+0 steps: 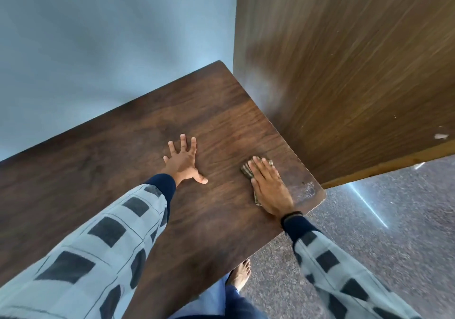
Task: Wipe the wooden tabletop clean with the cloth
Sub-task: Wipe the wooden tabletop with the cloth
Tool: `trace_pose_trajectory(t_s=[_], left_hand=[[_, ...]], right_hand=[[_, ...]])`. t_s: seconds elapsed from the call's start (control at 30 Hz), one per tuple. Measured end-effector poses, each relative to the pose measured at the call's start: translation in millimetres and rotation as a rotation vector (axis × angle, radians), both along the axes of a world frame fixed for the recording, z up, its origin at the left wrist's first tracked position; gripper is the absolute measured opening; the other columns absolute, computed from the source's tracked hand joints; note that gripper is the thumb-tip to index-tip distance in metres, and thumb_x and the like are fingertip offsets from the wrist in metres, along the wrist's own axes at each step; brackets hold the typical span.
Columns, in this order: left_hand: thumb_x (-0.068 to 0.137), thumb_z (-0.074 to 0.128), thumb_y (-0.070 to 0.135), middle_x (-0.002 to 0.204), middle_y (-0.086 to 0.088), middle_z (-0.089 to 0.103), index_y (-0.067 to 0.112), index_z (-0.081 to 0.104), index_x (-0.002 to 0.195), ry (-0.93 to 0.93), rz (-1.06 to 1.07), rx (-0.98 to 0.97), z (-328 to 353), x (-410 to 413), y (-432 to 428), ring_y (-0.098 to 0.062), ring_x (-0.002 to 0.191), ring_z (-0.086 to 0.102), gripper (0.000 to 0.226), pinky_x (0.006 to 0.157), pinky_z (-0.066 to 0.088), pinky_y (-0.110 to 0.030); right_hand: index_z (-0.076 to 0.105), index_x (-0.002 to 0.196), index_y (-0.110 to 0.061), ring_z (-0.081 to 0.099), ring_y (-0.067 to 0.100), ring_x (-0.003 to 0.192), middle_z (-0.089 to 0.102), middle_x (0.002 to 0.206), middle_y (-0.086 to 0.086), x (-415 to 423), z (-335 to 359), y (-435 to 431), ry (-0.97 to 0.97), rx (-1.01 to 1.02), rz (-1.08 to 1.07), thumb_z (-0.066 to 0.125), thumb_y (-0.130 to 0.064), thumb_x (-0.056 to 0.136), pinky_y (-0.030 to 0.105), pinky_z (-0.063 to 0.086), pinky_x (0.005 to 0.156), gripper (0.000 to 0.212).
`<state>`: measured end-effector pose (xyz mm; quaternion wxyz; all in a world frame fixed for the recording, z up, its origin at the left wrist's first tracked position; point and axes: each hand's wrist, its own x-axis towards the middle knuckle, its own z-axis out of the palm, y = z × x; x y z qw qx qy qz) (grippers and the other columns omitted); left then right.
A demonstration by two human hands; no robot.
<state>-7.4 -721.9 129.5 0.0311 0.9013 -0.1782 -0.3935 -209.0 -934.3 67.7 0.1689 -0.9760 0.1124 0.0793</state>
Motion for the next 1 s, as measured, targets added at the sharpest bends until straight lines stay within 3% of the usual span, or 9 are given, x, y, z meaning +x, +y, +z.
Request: trace_pose_trajectory(t_s=[0.07,0.23,0.3,0.4,0.57,0.67,0.73,0.9,1.0], left_hand=[[0.06,0.093,0.048,0.156,0.0,-0.042,0.03,-0.022,0.156,0.011,0.004,-0.008,2.1,0.5,1.5,-0.043,0.144,-0.031,0.15,0.114,0.004,-0.069],[0.06,0.092,0.048,0.156,-0.002,-0.042,0.028,-0.024,0.155,0.029,-0.004,-0.021,4.3,-2.4,2.1,-0.043,0.143,-0.032,0.151,0.115,0.003,-0.069],[0.062,0.092,0.048,0.155,-0.004,-0.043,0.026,-0.025,0.155,0.037,-0.005,-0.001,3.7,-0.8,-0.3,-0.045,0.143,-0.032,0.151,0.115,0.004,-0.069],[0.065,0.089,0.049,0.155,-0.005,-0.043,0.023,-0.022,0.156,0.018,0.006,-0.026,4.7,6.0,-8.5,-0.047,0.144,-0.028,0.146,0.116,0.007,-0.069],[0.063,0.09,0.053,0.157,-0.005,-0.041,0.03,-0.027,0.154,-0.072,0.094,-0.09,16.0,50.8,-22.5,-0.047,0.145,-0.026,0.15,0.115,0.003,-0.068],[0.062,0.09,0.053,0.156,-0.005,-0.042,0.03,-0.026,0.154,-0.069,0.115,-0.059,16.7,81.8,-21.6,-0.045,0.144,-0.029,0.15,0.115,0.001,-0.069],[0.061,0.09,0.054,0.156,-0.004,-0.042,0.031,-0.025,0.154,-0.051,0.109,-0.038,12.8,93.9,-19.7,-0.044,0.144,-0.03,0.15,0.115,0.001,-0.068],[0.059,0.091,0.053,0.157,-0.004,-0.041,0.03,-0.023,0.155,-0.022,0.138,-0.002,4.1,101.3,-20.1,-0.045,0.145,-0.028,0.152,0.115,0.001,-0.068],[0.057,0.093,0.051,0.157,-0.002,-0.041,0.031,-0.023,0.155,-0.01,0.151,-0.021,2.2,101.9,-21.0,-0.045,0.145,-0.029,0.153,0.114,0.002,-0.069]], right_hand=[[0.014,0.161,-0.02,-0.001,0.02,0.155,0.007,0.169,0.0,20.7,-0.6,21.6,-0.013,-0.017,-0.024,0.016,-0.036,0.106,0.046,0.014,0.125,0.057],[0.003,0.161,-0.026,-0.007,0.011,0.154,-0.003,0.168,-0.009,0.6,0.1,-7.4,0.006,-0.005,0.34,0.017,-0.036,0.108,0.04,0.011,0.125,0.055],[0.006,0.161,-0.028,-0.005,0.012,0.155,-0.001,0.168,-0.009,21.6,4.6,-17.0,0.023,0.024,0.221,0.015,-0.037,0.107,0.043,0.014,0.125,0.055],[0.022,0.159,-0.019,0.011,0.023,0.154,0.016,0.167,0.002,70.8,6.7,-0.9,-0.028,0.006,0.027,0.021,-0.035,0.105,0.048,0.02,0.124,0.056],[0.014,0.161,-0.021,-0.001,0.015,0.155,0.006,0.169,-0.003,62.3,-0.2,2.0,-0.039,-0.019,0.263,0.022,-0.033,0.108,0.039,0.01,0.126,0.054],[0.011,0.161,-0.024,-0.005,0.011,0.155,0.001,0.169,-0.007,46.3,-1.7,-23.5,-0.039,0.006,0.318,0.019,-0.033,0.109,0.04,0.012,0.126,0.054],[0.011,0.161,-0.026,-0.006,0.011,0.154,0.0,0.168,-0.008,57.9,-1.7,-27.4,-0.009,0.028,0.227,0.016,-0.035,0.107,0.041,0.011,0.126,0.054],[0.027,0.158,-0.018,0.01,0.023,0.155,0.018,0.167,0.003,113.4,-3.7,9.8,-0.1,0.018,-0.107,0.026,-0.029,0.105,0.046,0.014,0.125,0.054],[0.022,0.159,-0.02,0.006,0.02,0.155,0.015,0.168,0.001,85.6,-6.5,11.7,-0.109,-0.017,0.145,0.028,-0.027,0.108,0.044,0.015,0.125,0.053]])
